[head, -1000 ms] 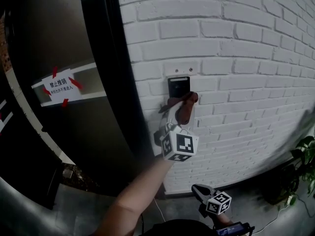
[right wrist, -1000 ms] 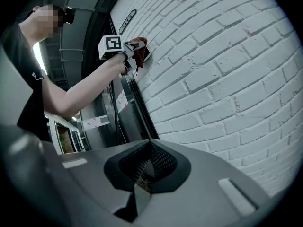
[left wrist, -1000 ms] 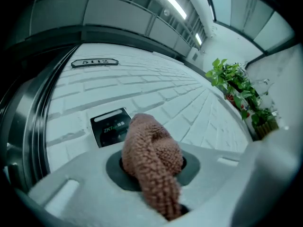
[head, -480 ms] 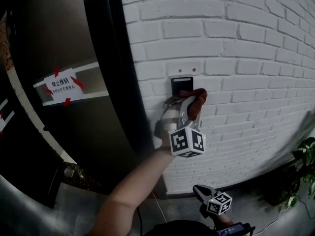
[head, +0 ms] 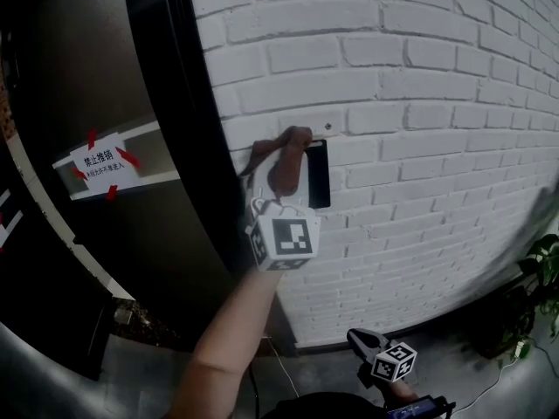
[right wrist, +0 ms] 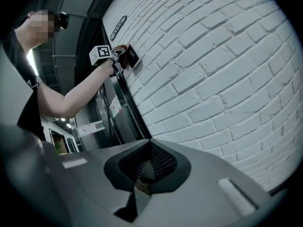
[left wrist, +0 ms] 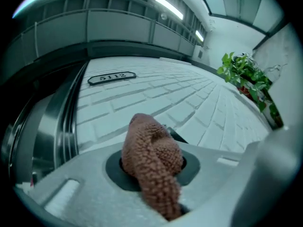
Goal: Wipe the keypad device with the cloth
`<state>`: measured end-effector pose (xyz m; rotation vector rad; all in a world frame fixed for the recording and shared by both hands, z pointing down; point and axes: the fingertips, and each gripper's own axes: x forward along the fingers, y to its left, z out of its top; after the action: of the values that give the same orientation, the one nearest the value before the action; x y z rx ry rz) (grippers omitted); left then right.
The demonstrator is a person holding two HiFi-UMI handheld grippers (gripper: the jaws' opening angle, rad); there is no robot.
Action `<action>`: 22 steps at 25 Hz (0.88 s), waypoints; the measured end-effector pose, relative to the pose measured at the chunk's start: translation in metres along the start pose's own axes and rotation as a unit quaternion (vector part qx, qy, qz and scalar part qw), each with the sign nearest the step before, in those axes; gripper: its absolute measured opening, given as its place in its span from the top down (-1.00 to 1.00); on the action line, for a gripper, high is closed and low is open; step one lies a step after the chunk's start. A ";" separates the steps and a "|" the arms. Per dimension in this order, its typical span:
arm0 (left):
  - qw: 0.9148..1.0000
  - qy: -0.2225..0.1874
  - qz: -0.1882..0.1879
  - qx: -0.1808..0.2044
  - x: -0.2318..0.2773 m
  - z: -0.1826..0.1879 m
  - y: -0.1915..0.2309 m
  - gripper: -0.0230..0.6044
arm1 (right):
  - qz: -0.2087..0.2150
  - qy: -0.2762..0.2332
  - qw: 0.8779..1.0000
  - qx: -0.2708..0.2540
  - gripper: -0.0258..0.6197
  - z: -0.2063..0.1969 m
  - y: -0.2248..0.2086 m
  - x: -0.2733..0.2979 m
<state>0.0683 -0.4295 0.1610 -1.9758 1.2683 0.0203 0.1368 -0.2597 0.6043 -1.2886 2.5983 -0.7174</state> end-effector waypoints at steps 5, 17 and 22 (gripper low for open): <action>0.992 0.056 0.017 -0.109 -0.035 -0.071 -0.022 0.75 | 0.005 0.014 1.000 -0.013 0.92 -0.006 0.003 -0.001; 0.964 0.116 -0.115 -0.208 -0.052 -0.092 -0.148 0.75 | 0.012 0.021 1.000 0.002 0.92 -0.012 -0.001 -0.005; 0.962 0.052 -0.076 -0.255 -0.020 -0.029 -0.097 0.75 | 0.004 0.016 1.000 0.008 0.92 -0.009 -0.010 -0.019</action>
<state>0.1236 -0.4120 0.2467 -2.5416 1.2610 0.1865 0.1526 -0.2466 0.6161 -1.2715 2.6160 -0.7628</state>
